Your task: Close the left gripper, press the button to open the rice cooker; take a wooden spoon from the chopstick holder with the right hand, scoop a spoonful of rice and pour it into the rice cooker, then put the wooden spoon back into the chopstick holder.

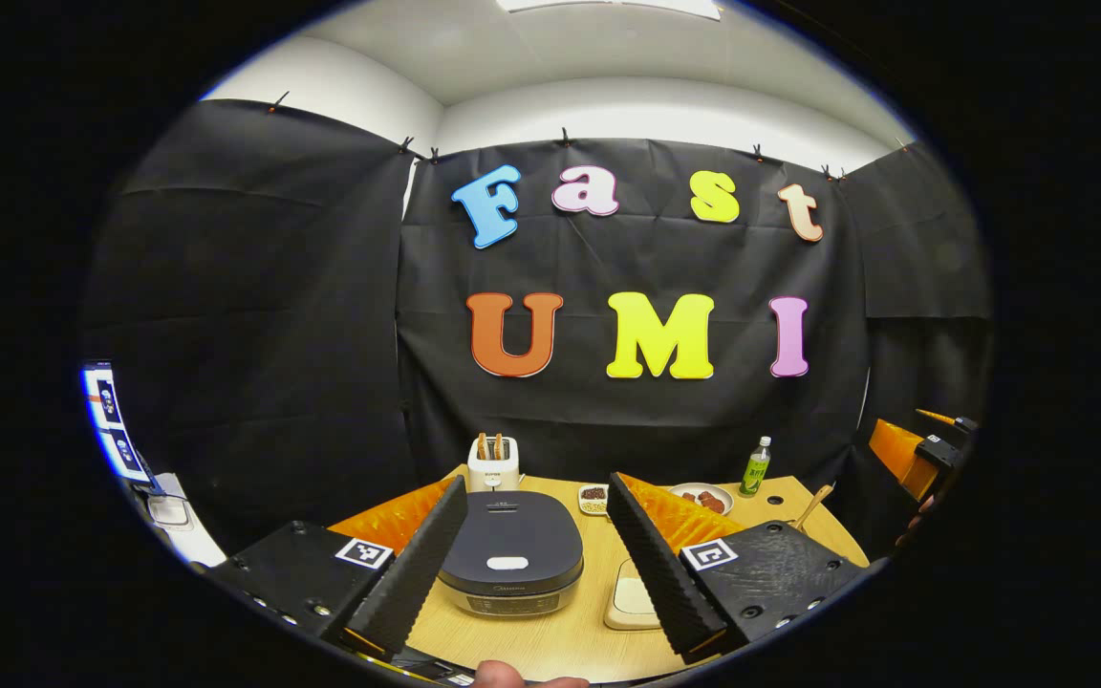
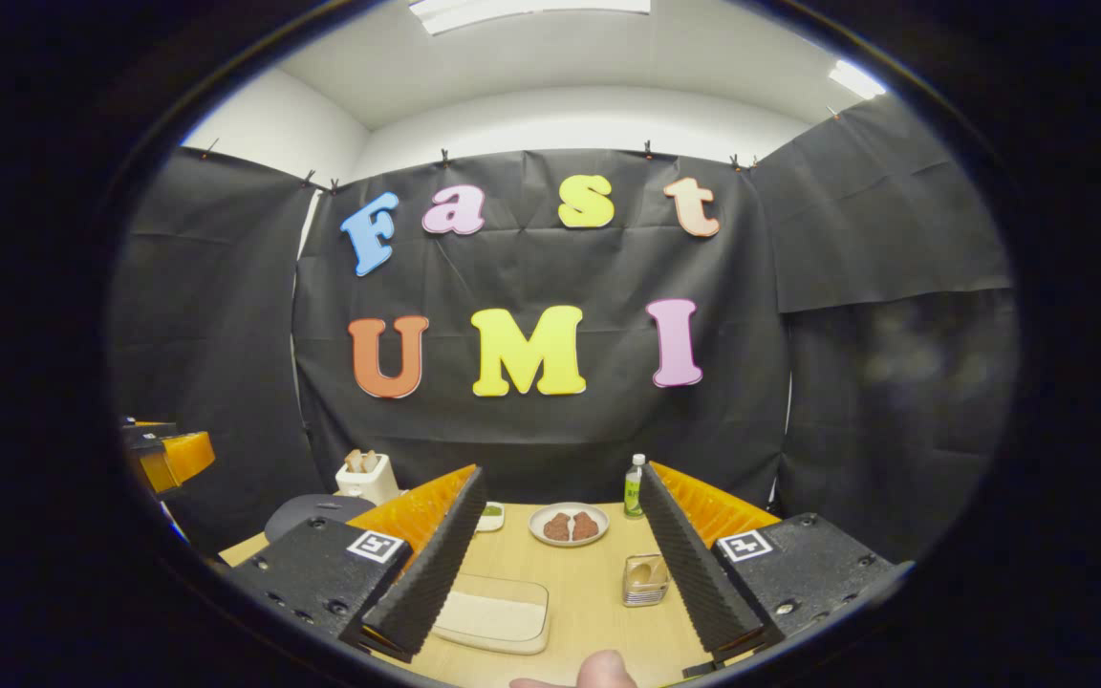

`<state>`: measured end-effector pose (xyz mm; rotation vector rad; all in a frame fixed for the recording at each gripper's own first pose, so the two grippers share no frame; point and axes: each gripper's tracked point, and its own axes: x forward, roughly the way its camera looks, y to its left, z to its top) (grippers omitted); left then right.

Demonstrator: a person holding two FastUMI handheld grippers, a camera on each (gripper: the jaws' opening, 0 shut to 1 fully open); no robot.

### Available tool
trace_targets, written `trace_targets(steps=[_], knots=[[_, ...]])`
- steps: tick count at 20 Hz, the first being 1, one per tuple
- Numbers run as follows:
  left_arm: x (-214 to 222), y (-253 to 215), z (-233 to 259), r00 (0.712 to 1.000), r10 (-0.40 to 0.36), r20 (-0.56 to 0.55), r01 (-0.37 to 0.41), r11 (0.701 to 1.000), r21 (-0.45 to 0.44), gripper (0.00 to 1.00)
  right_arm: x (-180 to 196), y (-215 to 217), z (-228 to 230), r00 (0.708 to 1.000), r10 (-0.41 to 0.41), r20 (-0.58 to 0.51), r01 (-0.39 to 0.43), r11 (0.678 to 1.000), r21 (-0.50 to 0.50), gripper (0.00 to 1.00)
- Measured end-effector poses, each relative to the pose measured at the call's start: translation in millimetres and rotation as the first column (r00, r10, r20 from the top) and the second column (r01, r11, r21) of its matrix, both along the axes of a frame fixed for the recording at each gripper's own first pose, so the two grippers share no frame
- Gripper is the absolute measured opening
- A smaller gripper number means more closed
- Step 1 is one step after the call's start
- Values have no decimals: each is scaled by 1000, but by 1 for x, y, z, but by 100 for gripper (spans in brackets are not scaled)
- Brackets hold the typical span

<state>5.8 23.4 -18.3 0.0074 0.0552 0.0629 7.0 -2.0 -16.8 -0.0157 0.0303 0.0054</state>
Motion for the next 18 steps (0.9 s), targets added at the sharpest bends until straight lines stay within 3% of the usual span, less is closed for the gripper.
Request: trace_targets(steps=[5,6,7,8,11,12,15,16,18], knots=[[21,-3,-31,994,-17,-110,13,999,-33,95,6,-23,-2,999,-47,-6,46,998,-40,96],[28,-2,-40,990,-16,-140,11,999,-38,95,9,-29,-2,998,-57,-6,57,997,-57,100],[32,-1,-46,986,-16,-169,9,999,-46,95,12,-34,-1,998,-65,-5,65,996,-68,96],[39,1,-51,982,-19,-190,9,998,-55,90,15,-38,-1,997,-73,-7,72,995,-73,100],[55,9,-75,959,-27,-283,5,997,-79,65,26,-49,-3,996,-90,-28,88,994,-73,97],[59,15,-83,949,-22,-314,-3,997,-81,52,31,-52,-3,995,-95,-32,93,993,-73,100],[73,34,-110,914,0,-405,-42,995,-95,31,40,-68,0,992,-120,-30,117,990,-78,97],[77,35,-116,900,-4,-436,-52,992,-115,16,43,-73,-2,991,-128,-32,125,989,-80,100],[89,38,-132,871,-28,-490,-58,986,-159,4,49,-84,-4,989,-144,-41,140,987,-79,100]])
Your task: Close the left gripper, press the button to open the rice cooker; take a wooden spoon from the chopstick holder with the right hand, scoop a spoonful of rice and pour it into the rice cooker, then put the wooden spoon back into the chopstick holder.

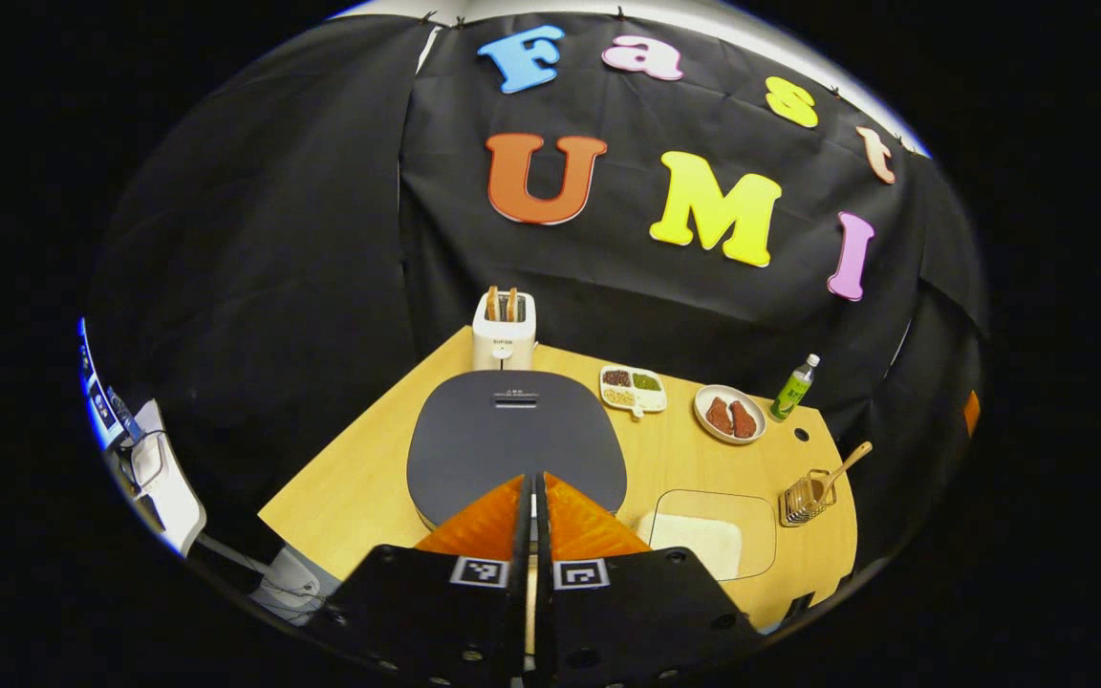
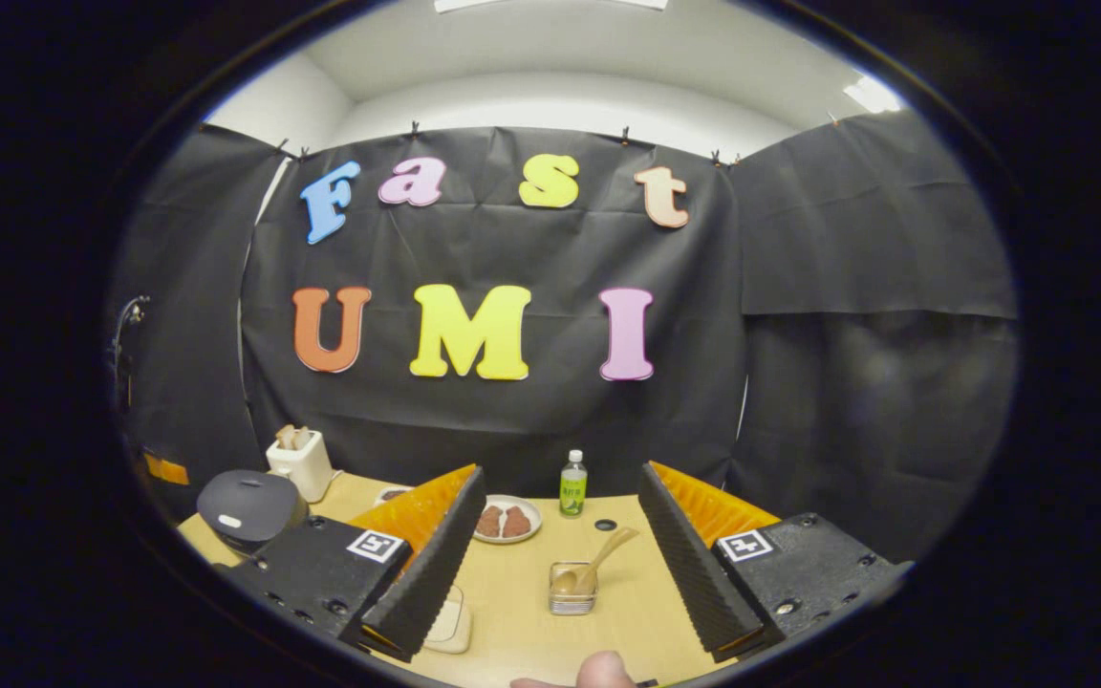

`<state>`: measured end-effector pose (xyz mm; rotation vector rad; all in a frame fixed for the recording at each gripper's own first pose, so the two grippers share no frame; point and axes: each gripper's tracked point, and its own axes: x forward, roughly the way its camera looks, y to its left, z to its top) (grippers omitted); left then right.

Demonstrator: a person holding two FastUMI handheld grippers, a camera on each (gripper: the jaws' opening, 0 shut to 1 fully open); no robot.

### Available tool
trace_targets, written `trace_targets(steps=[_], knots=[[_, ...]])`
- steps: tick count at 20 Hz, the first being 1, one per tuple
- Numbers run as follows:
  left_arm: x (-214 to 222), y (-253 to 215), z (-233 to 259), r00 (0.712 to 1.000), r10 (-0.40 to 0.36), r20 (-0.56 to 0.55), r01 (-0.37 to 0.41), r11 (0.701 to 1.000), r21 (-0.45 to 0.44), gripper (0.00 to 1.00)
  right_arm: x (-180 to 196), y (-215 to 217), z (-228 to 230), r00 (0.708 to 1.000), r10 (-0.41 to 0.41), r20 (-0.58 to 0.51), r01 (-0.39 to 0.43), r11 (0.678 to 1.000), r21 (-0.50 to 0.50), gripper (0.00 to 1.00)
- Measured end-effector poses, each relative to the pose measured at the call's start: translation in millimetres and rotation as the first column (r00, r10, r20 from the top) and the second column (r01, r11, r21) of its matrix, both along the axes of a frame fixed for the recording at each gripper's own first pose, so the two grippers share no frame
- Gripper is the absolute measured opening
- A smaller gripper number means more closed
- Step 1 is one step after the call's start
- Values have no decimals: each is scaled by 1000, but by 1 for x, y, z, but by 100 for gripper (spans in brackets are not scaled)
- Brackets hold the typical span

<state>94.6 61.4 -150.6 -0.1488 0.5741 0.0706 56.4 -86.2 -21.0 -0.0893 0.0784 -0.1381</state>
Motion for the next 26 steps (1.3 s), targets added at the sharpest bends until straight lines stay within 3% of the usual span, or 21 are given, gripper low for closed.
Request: trace_targets(steps=[5,7,9,13,19,26], knots=[[26,0,-39,992,-45,-115,37,997,-68,1,13,-22,-8,999,-31,-28,32,999,12,97],[27,-2,-52,985,-47,-169,25,991,-130,0,18,-27,-10,999,-39,-37,39,999,6,100],[32,8,-66,979,-35,-199,8,991,-135,0,21,-35,-9,998,-51,-37,52,999,3,97],[39,14,-80,975,-31,-222,1,991,-135,0,25,-46,-17,995,-78,-55,78,997,13,97],[29,14,-81,971,-28,-239,-29,973,-231,0,31,-37,-24,995,-67,-69,69,997,22,97],[34,15,-84,973,-39,-226,11,992,-125,0,41,-16,0,999,7,-44,-8,1000,-14,100]])
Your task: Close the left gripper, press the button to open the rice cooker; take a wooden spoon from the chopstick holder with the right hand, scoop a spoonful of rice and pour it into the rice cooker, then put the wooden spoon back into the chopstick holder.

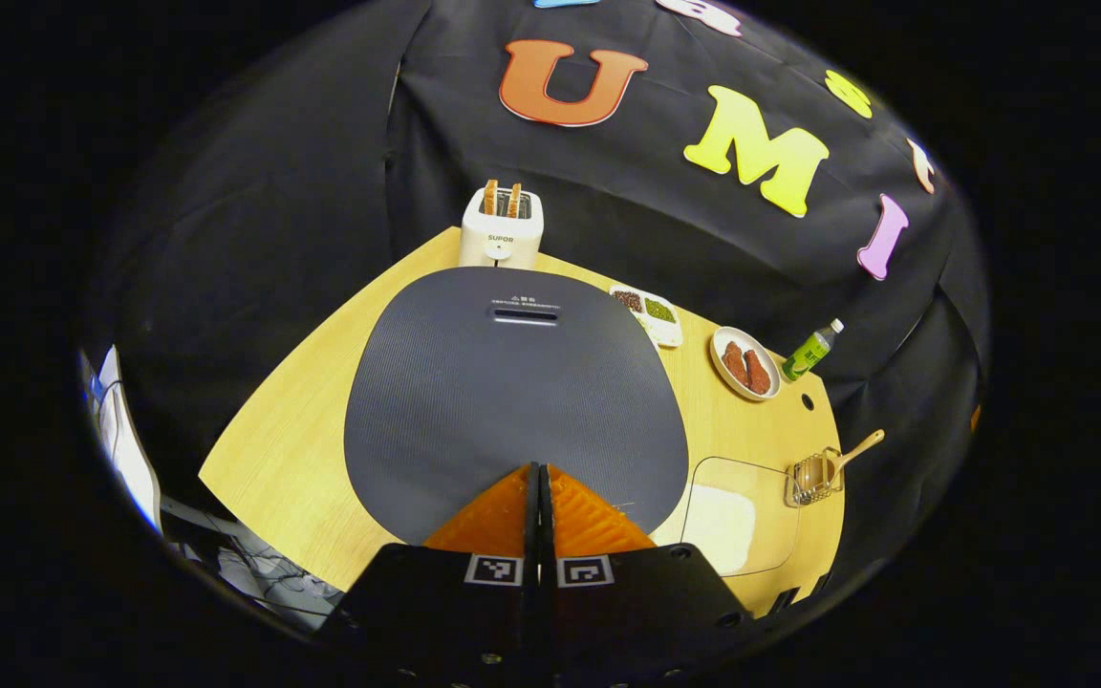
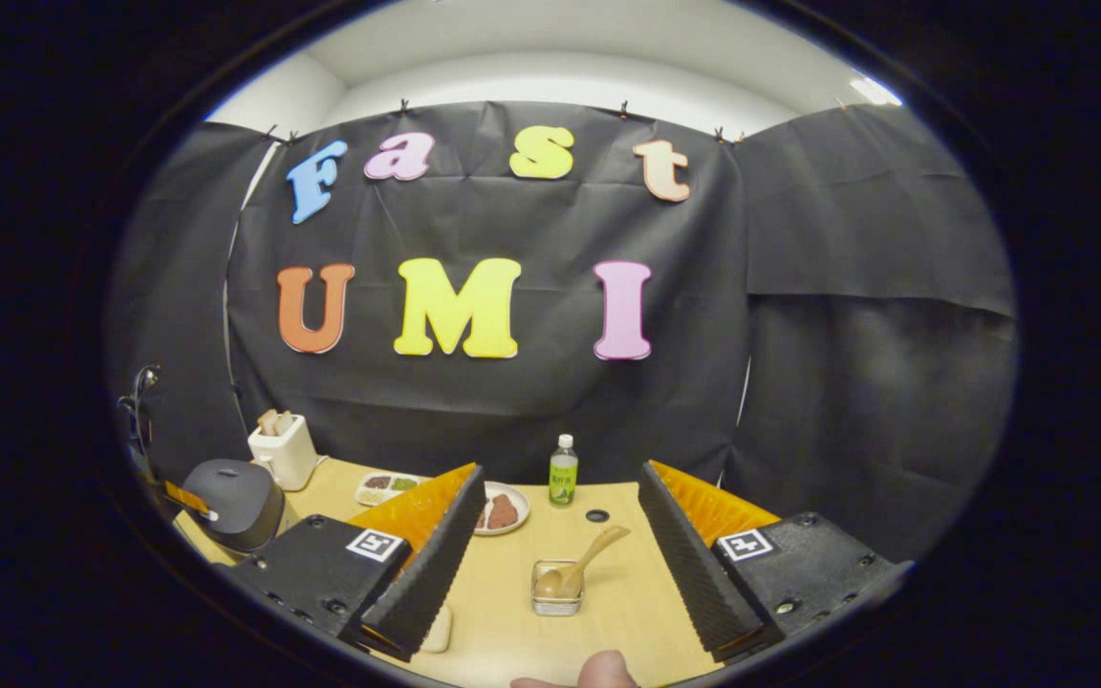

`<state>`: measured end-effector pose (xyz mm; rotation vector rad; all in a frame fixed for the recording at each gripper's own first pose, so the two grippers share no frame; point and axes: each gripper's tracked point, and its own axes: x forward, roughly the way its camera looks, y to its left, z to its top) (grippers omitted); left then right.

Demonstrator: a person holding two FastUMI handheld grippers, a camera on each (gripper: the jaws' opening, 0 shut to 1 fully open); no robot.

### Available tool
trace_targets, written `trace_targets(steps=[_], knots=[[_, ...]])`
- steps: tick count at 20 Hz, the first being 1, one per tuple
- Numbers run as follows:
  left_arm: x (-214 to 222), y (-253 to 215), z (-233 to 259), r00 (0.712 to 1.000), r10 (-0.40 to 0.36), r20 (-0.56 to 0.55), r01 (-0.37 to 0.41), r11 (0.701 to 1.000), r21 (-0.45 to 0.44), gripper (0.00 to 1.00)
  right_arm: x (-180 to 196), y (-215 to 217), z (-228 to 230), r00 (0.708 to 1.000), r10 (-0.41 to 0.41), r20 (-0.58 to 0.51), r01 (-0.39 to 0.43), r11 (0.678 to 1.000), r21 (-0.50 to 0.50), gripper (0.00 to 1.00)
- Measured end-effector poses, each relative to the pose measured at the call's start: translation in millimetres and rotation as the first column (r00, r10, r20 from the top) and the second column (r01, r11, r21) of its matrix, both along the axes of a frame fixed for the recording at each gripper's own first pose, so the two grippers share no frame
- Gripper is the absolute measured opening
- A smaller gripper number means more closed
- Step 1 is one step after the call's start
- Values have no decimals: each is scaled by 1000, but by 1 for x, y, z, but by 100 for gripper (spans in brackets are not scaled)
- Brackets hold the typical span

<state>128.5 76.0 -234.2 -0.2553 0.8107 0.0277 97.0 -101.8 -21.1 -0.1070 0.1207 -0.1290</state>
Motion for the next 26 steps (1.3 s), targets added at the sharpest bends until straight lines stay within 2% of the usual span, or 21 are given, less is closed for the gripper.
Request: trace_targets(steps=[2,4,6,8,10,12,13,14,16,17,18,19,20,22,24,25,26], knots=[[5,1,13,999,13,31,-12,1000,-9,0,1,-1,6,1000,3,18,-3,1000,3,100],[11,5,38,994,15,107,-15,1000,2,1,1,-2,4,1000,1,17,-1,1000,12,97],[23,8,76,976,19,216,-28,999,36,1,1,-6,1,1000,-4,7,4,1000,21,100],[34,11,111,954,27,300,-48,997,64,2,0,-11,-2,1000,-14,0,14,999,33,97],[42,10,139,929,16,370,-59,993,105,16,0,-14,-2,1000,-18,1,18,999,39,97],[49,13,167,892,-10,452,-71,984,161,27,0,-19,0,1000,-23,8,22,999,40,97],[54,14,181,872,-16,489,-79,982,174,31,1,-22,-1,1000,-24,10,23,999,43,97],[53,11,190,862,-14,507,-84,982,170,39,3,-23,-1,1000,-22,10,21,999,44,97],[57,12,203,837,-8,547,-103,980,172,46,9,-29,-8,1000,-21,-6,21,999,49,100],[55,11,206,829,-3,559,-114,978,174,55,11,-30,-13,1000,-14,-20,15,998,59,100],[50,12,209,820,3,572,-122,978,170,78,14,-33,-17,1000,-6,-29,8,998,68,97],[47,8,212,810,7,587,-128,978,166,80,18,-36,-22,999,0,-38,3,997,75,97],[44,3,215,800,7,600,-131,978,163,100,21,-39,-27,999,9,-46,-5,997,82,97],[37,-6,221,782,0,623,-137,975,173,88,25,-41,-41,997,38,-71,-31,994,101,97],[27,-19,223,774,-17,633,-130,974,186,95,33,-45,-62,991,68,-115,-52,990,132,97],[23,-26,226,771,-22,636,-127,974,188,95,38,-49,-75,987,73,-142,-53,989,140,100],[19,-31,226,769,-21,639,-129,974,188,95,43,-53,-89,982,75,-173,-51,989,140,97]])
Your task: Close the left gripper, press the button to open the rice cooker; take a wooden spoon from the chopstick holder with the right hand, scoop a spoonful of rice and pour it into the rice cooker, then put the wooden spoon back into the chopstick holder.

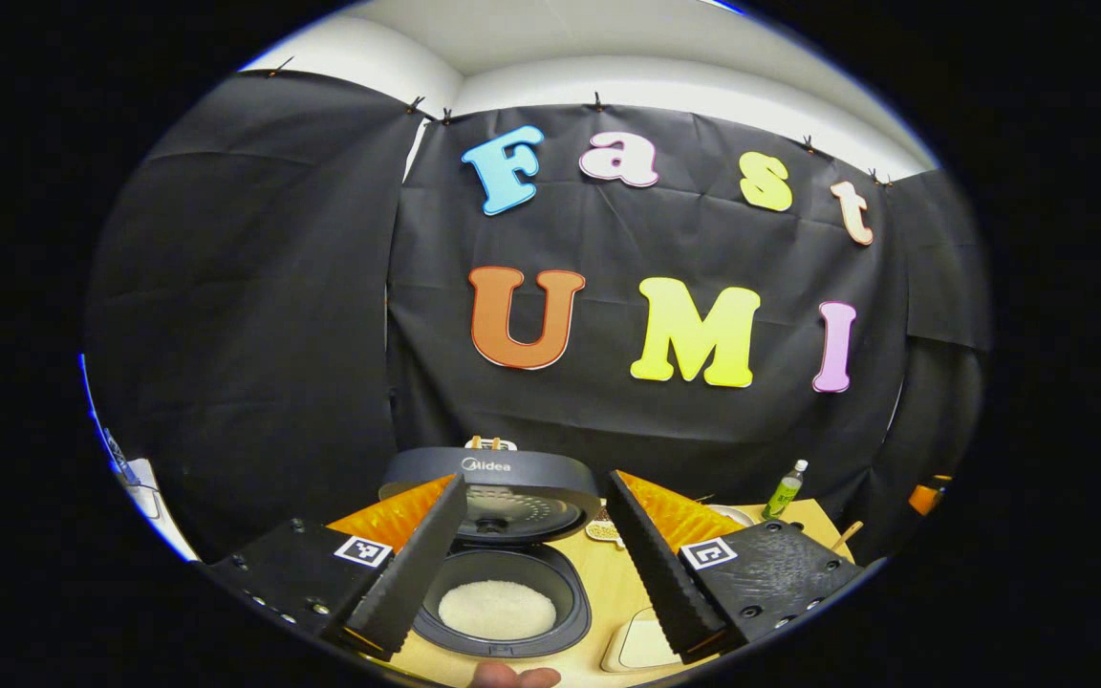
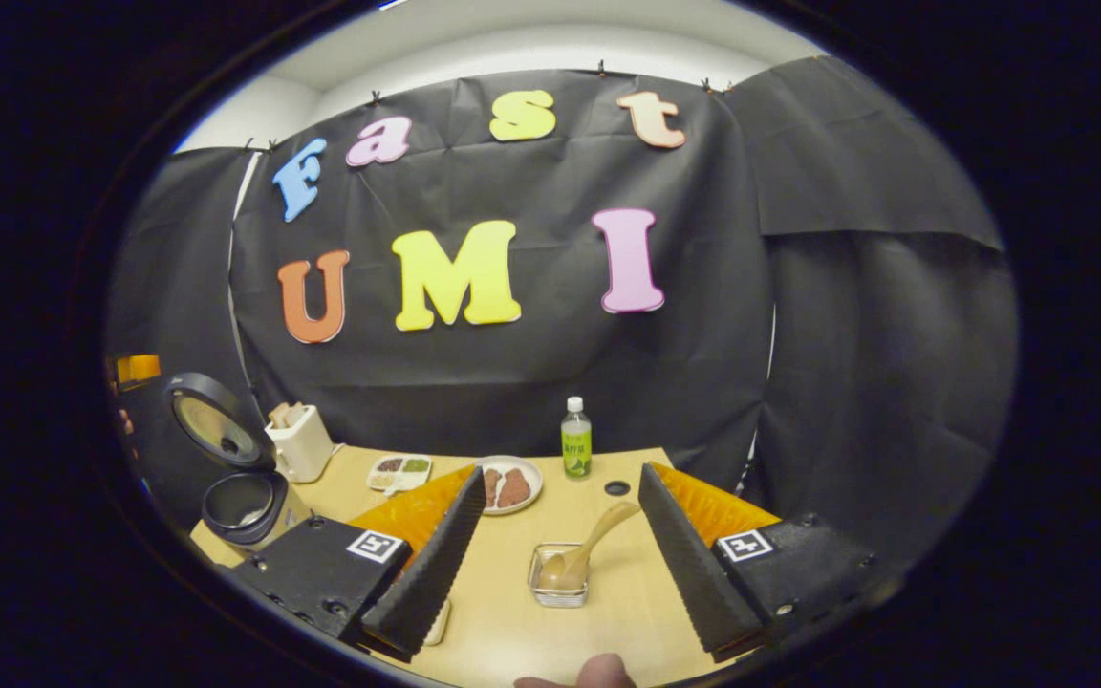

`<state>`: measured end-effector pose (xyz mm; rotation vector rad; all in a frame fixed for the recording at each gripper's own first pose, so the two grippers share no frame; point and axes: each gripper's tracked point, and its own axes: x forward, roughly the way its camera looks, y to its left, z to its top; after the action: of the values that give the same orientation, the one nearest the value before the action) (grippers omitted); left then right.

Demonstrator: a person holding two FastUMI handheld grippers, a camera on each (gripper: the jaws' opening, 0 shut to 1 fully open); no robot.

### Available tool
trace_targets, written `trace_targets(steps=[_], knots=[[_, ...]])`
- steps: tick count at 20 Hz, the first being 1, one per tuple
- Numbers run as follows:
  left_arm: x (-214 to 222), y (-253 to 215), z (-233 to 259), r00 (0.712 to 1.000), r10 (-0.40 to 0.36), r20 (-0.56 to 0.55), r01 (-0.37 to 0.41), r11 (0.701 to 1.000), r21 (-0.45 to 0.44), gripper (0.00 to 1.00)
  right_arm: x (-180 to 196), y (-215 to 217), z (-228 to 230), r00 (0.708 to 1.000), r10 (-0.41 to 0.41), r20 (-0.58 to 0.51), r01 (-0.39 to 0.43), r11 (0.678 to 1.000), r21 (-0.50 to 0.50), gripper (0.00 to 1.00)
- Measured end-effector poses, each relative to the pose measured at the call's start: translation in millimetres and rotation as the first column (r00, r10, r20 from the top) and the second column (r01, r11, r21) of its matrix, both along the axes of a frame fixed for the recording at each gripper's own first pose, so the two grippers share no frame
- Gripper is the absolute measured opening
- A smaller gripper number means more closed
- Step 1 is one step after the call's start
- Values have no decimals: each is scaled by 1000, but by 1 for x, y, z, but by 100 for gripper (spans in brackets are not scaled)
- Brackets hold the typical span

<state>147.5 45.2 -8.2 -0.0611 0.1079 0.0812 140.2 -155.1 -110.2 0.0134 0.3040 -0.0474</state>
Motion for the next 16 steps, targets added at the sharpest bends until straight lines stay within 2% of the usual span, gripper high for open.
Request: trace_targets(steps=[3,4,10,11,12,13,14,15,16], knots=[[-10,-19,-1,1000,7,7,-7,1000,22,92,18,-6,-38,997,18,-75,-15,999,40,100],[-12,-26,-4,1000,9,3,-9,1000,30,94,26,-10,-53,994,19,-106,-14,998,56,100],[-12,-62,-12,1000,11,-18,-10,1000,30,95,82,-43,-139,970,14,-242,16,992,125,100],[-10,-64,-12,1000,22,-21,-22,999,23,95,90,-46,-150,966,17,-259,21,990,141,91],[-9,-64,-13,999,36,-23,-36,999,18,95,95,-48,-161,960,20,-278,25,987,157,90],[-8,-65,-13,998,50,-26,-50,999,13,95,100,-49,-172,955,19,-296,32,985,168,100],[-7,-65,-15,998,62,-31,-62,998,9,95,105,-49,-179,951,25,-307,33,983,180,89],[-6,-64,-17,997,73,-38,-73,997,3,95,111,-47,-183,950,33,-310,28,982,188,99],[-7,-65,-22,995,84,-49,-84,996,0,95,116,-44,-186,950,46,-310,17,980,197,98]])
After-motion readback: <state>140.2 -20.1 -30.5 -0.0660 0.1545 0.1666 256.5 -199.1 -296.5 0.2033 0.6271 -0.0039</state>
